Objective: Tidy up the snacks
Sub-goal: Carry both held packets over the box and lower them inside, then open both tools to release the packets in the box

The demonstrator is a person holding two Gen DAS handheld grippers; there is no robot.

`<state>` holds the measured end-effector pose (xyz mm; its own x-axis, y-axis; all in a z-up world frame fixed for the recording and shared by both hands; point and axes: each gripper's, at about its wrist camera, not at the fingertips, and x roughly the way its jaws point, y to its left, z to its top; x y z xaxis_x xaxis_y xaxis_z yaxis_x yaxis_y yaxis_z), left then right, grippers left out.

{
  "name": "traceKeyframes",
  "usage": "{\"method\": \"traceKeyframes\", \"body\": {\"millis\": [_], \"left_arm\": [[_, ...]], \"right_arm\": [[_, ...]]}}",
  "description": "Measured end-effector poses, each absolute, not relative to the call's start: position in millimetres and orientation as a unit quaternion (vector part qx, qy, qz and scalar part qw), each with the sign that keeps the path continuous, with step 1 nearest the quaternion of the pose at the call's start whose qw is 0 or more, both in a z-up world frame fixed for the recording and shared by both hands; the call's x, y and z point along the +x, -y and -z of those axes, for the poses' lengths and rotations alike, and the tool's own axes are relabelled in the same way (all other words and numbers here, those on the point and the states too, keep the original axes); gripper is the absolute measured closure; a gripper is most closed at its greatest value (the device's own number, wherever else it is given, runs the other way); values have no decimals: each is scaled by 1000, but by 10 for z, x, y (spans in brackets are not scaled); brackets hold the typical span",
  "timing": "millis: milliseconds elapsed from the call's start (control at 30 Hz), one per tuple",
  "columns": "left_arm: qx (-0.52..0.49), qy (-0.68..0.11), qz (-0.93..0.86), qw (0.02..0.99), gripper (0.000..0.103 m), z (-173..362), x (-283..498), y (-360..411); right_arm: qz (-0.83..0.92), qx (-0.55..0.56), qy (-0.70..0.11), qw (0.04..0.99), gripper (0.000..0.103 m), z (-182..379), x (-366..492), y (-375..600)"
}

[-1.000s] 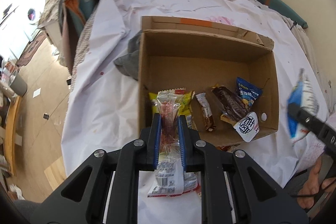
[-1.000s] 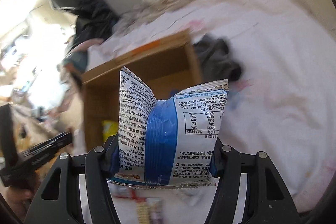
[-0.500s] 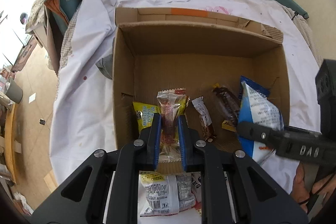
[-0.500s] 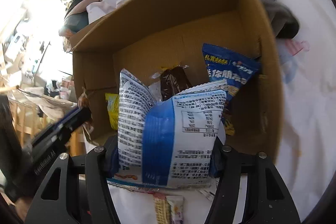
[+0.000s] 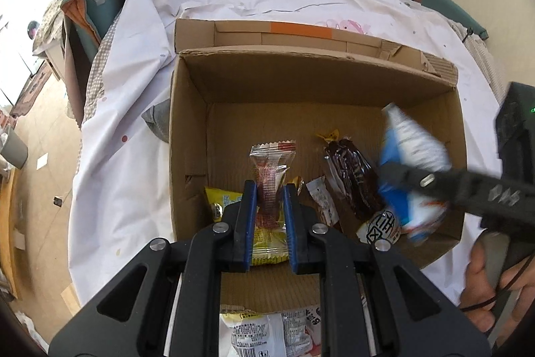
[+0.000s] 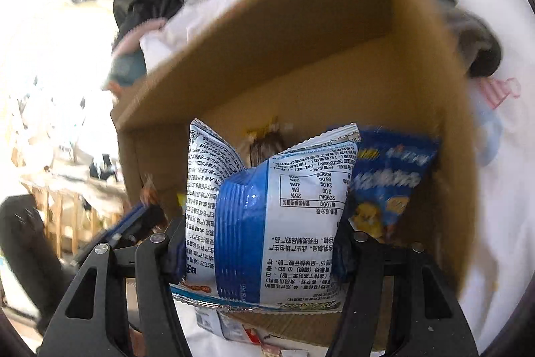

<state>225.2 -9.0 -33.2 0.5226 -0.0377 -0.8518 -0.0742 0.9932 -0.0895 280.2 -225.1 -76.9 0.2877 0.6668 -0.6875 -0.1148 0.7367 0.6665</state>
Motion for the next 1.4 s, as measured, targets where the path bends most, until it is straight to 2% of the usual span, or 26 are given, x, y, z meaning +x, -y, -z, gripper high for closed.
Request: {"method": "traceKeyframes", "body": {"millis": [167,700,800,867,933,1033,1100,1400], "left_arm": [[-72,-497,-13,864,90,384,2286,38],[-72,-506,14,860,88,462,2283,191],[-71,-506,17,859,86,469,2285,214],[-59,-506,17,860,77,465,2282,247],[-40,-502,11,864,49,437,2267,289],[-36,-480,7,876,26,348,2224,293],[-33,-466,3,884,24,297,2197,284],[-46,-448,-6,893,24,223,2071,208]], "right_arm": [[-253,265,-515,775,39,634,2795,2349],[-268,188,-535,779,37,662,2755,1987],[-262,180,-535,783,27,654,2777,1939],[-257,184,-527,789,12,632,2771,1959],[-256,190,-519,793,11,600,2776,1985],[-252,187,-517,797,11,577,2783,2015],[-248,181,-513,801,11,549,2774,2030],[-235,141,-471,838,11,281,2562,2124]]}}
